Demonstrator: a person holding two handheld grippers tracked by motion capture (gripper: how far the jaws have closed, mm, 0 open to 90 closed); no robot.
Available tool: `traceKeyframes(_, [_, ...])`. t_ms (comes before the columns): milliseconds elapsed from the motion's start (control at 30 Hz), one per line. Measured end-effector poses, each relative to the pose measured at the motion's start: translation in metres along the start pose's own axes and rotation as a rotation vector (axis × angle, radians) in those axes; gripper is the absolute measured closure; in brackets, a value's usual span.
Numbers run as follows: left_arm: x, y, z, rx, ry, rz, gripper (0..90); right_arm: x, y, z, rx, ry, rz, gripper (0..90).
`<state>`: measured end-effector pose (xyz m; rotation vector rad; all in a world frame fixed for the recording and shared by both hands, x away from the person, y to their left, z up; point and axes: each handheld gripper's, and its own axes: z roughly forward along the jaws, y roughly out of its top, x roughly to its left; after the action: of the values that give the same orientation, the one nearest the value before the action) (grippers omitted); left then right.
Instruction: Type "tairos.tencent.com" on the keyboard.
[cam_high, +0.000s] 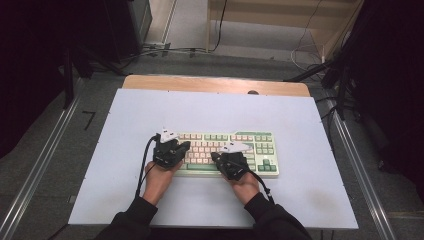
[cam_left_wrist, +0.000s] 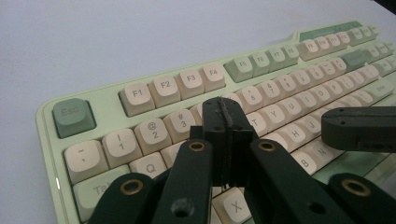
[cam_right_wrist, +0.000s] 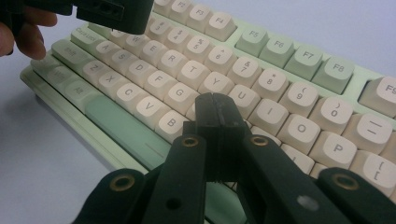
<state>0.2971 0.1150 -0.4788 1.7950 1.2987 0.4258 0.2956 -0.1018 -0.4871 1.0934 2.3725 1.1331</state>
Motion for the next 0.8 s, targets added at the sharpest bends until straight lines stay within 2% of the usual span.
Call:
traceKeyframes(367, [0.000,0.000,0.000,0.002,0.000,0.000,90.0,0.003,0.000,0.002,0.003,0.006,-0.012,87.5])
traceKeyframes(500, [0.000,0.000,0.000,0.002,0.001,0.000,90.0,0.003,-0.003,0.006,0.020,0.006,-0.022,87.5])
traceKeyframes(800, [-0.001,0.000,0.000,-0.002,0.001,0.001,90.0,0.000,0.002,-0.004,-0.018,0.011,-0.004,87.5])
